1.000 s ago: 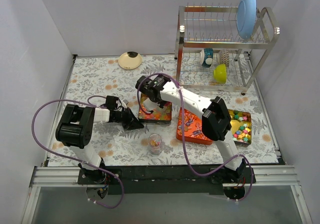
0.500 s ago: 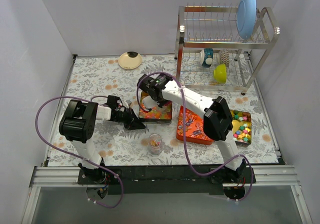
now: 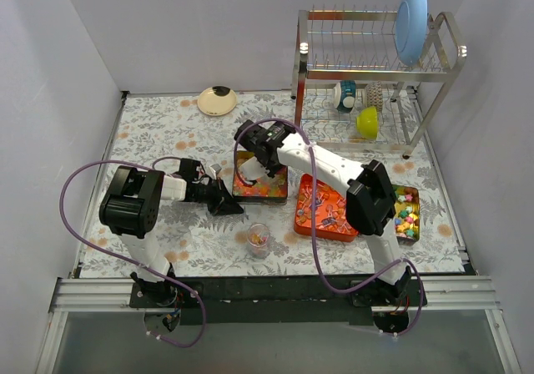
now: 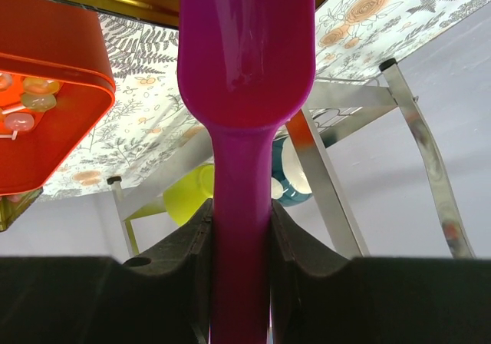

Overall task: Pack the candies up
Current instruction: Scoop the fake candies from the storage box.

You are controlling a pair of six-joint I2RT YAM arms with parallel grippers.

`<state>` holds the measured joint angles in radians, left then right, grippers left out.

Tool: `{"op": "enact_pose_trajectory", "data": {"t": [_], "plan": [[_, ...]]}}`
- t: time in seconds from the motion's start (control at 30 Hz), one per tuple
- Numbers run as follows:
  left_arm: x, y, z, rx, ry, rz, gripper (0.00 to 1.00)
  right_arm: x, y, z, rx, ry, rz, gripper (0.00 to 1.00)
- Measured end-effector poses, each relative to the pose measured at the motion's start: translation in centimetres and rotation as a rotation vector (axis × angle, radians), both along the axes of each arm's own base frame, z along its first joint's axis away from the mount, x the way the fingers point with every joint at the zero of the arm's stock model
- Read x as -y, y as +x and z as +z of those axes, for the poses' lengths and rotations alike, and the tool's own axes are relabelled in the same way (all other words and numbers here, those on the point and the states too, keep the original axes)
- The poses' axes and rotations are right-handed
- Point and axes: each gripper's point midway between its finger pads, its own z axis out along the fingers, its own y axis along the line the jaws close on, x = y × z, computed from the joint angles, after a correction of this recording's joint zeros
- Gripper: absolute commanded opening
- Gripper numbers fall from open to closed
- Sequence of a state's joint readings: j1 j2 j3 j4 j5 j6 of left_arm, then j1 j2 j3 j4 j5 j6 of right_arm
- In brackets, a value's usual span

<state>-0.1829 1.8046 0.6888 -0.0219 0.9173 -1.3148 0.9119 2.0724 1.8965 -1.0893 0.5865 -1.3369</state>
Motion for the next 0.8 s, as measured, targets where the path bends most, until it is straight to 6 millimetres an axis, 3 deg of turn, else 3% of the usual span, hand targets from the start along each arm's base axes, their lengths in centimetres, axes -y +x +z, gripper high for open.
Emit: {"op": "enact_pose_trajectory", "data": {"t": [0.27,0.6,0.8], "plan": [[0.1,0.3,0.1,0.03,0.003,-0.016,0.0,-0.1,0.1,0.0,-0.021,0.001,-0.001,0.01],[0.2,0.8,0.3,0.06,0.002,-0.027,0.0,2.6,3.7,-1.5,-0.041,0.066,-0.027,0.01],[0.3,1.4,0.6,0.079,-0.002,-0.028,0.0,3.4,4.5,-2.6,-0.062,0.054,-0.003,0.01]]}}
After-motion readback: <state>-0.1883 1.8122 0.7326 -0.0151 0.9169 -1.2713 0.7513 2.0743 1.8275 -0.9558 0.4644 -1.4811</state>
